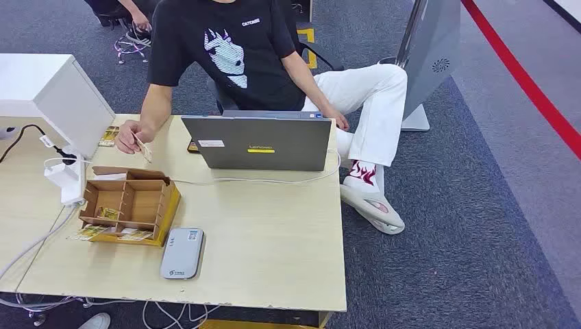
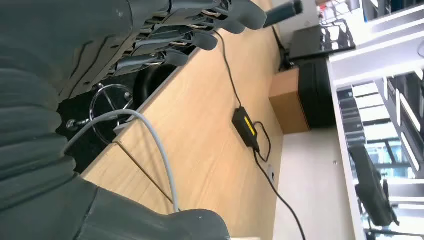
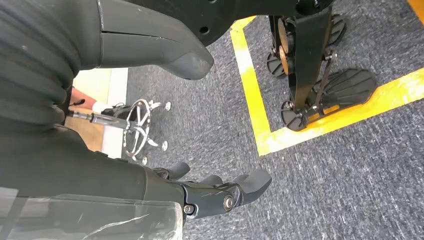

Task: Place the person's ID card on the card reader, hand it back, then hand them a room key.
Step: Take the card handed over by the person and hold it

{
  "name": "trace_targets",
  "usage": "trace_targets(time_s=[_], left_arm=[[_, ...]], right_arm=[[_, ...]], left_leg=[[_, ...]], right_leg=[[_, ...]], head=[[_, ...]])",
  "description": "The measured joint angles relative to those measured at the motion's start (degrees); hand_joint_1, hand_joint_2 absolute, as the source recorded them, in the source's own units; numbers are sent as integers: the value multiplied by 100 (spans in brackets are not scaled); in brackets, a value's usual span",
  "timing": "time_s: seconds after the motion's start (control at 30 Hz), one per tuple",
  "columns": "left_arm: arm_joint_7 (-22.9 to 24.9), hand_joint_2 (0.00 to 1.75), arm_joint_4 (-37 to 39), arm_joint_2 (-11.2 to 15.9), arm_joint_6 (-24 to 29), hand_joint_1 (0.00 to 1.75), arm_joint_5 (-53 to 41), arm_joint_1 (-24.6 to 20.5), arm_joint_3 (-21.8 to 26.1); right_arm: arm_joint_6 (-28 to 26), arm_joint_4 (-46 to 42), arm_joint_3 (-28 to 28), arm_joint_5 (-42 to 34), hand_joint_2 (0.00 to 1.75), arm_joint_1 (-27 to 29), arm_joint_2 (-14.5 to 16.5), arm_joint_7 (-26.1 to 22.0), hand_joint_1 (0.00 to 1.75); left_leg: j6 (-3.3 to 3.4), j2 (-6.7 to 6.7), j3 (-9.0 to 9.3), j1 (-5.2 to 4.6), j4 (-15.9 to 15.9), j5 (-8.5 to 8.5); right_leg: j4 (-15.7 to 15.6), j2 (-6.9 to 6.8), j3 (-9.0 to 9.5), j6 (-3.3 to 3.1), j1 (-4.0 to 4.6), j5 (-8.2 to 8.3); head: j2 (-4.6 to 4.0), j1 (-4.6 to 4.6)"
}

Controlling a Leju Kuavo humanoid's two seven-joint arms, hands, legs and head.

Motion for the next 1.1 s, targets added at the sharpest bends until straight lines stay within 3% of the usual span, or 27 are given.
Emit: trace_targets(time_s=[0.23, 1.1], left_arm=[[312, 175, -201, 293, 284, 0, -978, 51, -728], [1970, 175, -204, 1704, 1175, 0, -4849, -347, -4447]], right_arm=[[5, 12, -55, 66, 175, -1, 1, 2, 0], [115, 19, -256, 563, 175, -2, 33, 72, 0]], left_leg=[[-2, 0, 1, 0, 0, 2], [-3, 4, 1, -1, 2, 3]], right_leg=[[0, 1, 0, 0, 0, 1], [1, 4, -3, -2, 0, 4]], head=[[-1, 2], [0, 2]])
